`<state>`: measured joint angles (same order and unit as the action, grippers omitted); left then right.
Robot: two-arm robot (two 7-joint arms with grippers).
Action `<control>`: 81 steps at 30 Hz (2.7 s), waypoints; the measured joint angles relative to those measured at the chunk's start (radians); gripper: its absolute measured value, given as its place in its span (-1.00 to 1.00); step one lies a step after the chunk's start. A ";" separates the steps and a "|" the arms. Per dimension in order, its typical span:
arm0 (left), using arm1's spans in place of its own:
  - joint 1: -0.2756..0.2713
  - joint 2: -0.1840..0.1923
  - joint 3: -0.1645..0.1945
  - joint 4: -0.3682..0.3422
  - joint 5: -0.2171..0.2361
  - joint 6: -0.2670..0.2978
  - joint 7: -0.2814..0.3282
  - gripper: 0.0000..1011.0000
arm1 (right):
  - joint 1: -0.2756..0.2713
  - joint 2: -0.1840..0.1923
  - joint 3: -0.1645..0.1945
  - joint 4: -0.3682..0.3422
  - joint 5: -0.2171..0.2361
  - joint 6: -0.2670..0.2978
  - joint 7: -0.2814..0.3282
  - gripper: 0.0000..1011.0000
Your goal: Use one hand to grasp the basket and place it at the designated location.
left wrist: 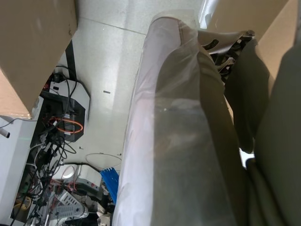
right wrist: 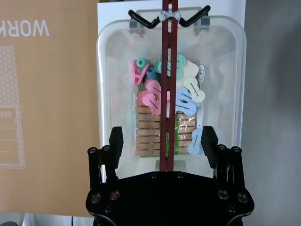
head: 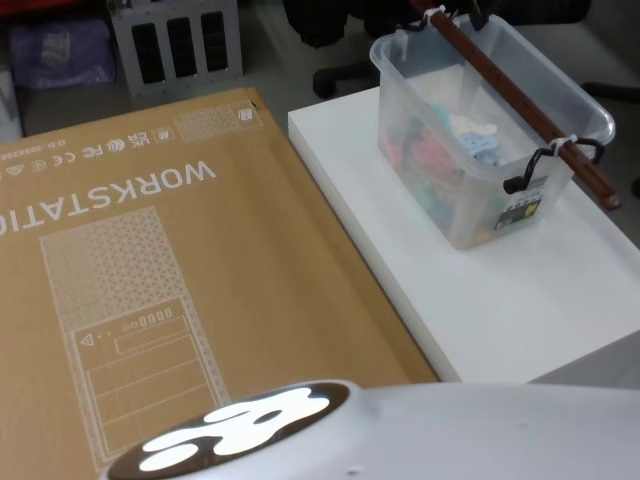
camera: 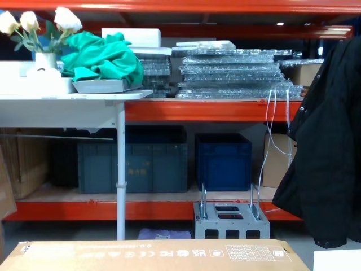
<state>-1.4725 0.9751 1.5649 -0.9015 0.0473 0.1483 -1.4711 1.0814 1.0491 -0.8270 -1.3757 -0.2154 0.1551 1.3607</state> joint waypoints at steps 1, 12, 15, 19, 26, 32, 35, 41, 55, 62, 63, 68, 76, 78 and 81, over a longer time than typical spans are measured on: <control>0.000 0.000 0.000 0.000 0.000 0.000 0.000 -1.00 | 0.001 -0.003 -0.002 0.005 -0.002 -0.001 0.002 0.98; 0.000 0.000 0.000 0.000 0.000 0.000 0.000 -1.00 | 0.011 -0.051 -0.052 0.067 -0.038 -0.011 0.028 0.98; 0.000 0.000 0.000 0.000 0.000 0.000 0.000 -1.00 | 0.011 -0.058 -0.060 0.073 -0.042 -0.013 0.031 0.98; 0.000 0.000 0.000 0.000 0.000 0.000 0.000 -1.00 | 0.010 -0.069 -0.074 0.087 -0.045 -0.016 0.036 0.98; 0.000 0.000 0.000 0.000 0.000 0.000 0.000 -1.00 | 0.018 -0.102 -0.103 0.128 -0.062 -0.027 0.039 0.98; 0.000 0.000 0.000 0.000 0.000 0.000 0.000 -1.00 | 0.031 -0.132 -0.124 0.175 -0.074 -0.036 0.039 0.98; 0.000 0.000 0.000 0.000 0.000 0.000 0.000 -1.00 | 0.035 -0.142 -0.130 0.189 -0.077 -0.038 0.038 0.98; 0.000 0.000 0.000 0.000 0.000 0.000 0.000 -1.00 | 0.048 -0.169 -0.148 0.233 -0.086 -0.045 0.036 0.98; 0.000 0.000 0.000 0.000 0.000 0.000 0.000 -1.00 | 0.063 -0.189 -0.171 0.274 -0.087 -0.053 0.038 0.75; 0.000 0.000 0.000 0.000 0.000 0.000 0.000 -1.00 | 0.066 -0.189 -0.174 0.279 -0.082 -0.055 0.036 0.39; 0.000 0.000 0.000 0.000 0.000 0.000 0.000 -1.00 | 0.067 -0.189 -0.174 0.279 -0.080 -0.055 0.035 0.32; 0.000 0.000 0.000 0.000 0.000 0.000 0.000 -1.00 | 0.067 -0.185 -0.175 0.278 -0.076 -0.055 0.033 -0.01; 0.000 0.000 0.000 0.000 0.000 0.000 0.000 -1.00 | 0.067 -0.180 -0.175 0.277 -0.072 -0.054 0.030 -0.52; 0.000 0.000 0.000 0.000 0.000 0.000 0.000 -1.00 | 0.067 -0.178 -0.174 0.276 -0.070 -0.055 0.029 -0.53; 0.000 0.000 0.000 0.000 0.000 0.000 0.000 -1.00 | 0.067 -0.176 -0.173 0.276 -0.067 -0.056 0.029 -0.53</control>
<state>-1.4726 0.9752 1.5648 -0.9015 0.0473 0.1483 -1.4711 1.1481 0.8733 -1.0003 -1.0998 -0.2823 0.0990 1.3901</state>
